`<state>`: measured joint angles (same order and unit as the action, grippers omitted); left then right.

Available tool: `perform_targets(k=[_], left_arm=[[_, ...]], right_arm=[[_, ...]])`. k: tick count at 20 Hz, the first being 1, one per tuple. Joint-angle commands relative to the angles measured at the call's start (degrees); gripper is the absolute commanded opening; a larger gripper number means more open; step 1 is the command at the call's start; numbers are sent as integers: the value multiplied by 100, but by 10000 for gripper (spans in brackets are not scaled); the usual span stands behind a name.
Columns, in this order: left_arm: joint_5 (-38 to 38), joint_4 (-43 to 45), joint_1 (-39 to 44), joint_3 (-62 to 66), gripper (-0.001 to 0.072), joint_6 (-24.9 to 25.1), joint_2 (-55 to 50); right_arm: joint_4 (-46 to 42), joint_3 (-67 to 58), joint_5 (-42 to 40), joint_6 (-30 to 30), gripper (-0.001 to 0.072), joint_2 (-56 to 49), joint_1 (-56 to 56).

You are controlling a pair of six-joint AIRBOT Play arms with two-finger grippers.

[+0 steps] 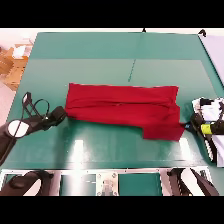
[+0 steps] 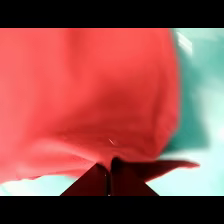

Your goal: Fold the shirts.

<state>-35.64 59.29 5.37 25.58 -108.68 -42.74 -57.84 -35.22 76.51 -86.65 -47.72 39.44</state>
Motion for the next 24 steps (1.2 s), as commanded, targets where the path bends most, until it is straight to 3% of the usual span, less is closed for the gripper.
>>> perform_targets(k=[1,5,10,13,14,15,16,17,18,19,20,21,22,24], left_arm=[[55,195,-46,557,22,251,-470],[192,153,-46,1685,23,603,-1849],[398,55,-39,3230,24,997,-3742],[542,-763,-42,3884,26,1493,-4680],[542,-905,-39,4033,127,1502,-4870],[553,-1029,-42,4142,496,1499,-4979],[590,-1099,-42,4175,720,1449,-4986],[522,-1115,-85,4234,705,1447,-4935],[317,-1106,-184,4328,705,1473,-4874],[90,-1099,-319,4424,705,1475,-4780],[-166,-1038,-498,4548,705,1495,-4675],[-433,-1019,-688,4682,704,1615,-4583],[-717,-1021,-907,4830,705,1690,-4470],[-1220,-1021,-1244,5053,704,1851,-4286]], right_arm=[[1329,-538,-479,186,13,-175,-15],[1587,-1088,-1023,214,14,-1141,-540],[1847,-1683,-2428,315,14,-2660,-1464],[1845,-2164,-2677,315,15,-3558,-1740],[1847,-2295,-2695,315,15,-3764,-1788],[1847,-2420,-2704,317,16,-3921,-1812],[1843,-2520,-2702,321,18,-3991,-1818],[1836,-2616,-2684,337,112,-4000,-1788],[1836,-2774,-2531,466,290,-4000,-1729],[1814,-3001,-2208,708,369,-3998,-1615],[1759,-3213,-1845,809,374,-3998,-1453],[1628,-3423,-1493,811,431,-3998,-1259],[1480,-3567,-1237,850,549,-3998,-1082],[1143,-3646,-841,1357,588,-4022,-732]])
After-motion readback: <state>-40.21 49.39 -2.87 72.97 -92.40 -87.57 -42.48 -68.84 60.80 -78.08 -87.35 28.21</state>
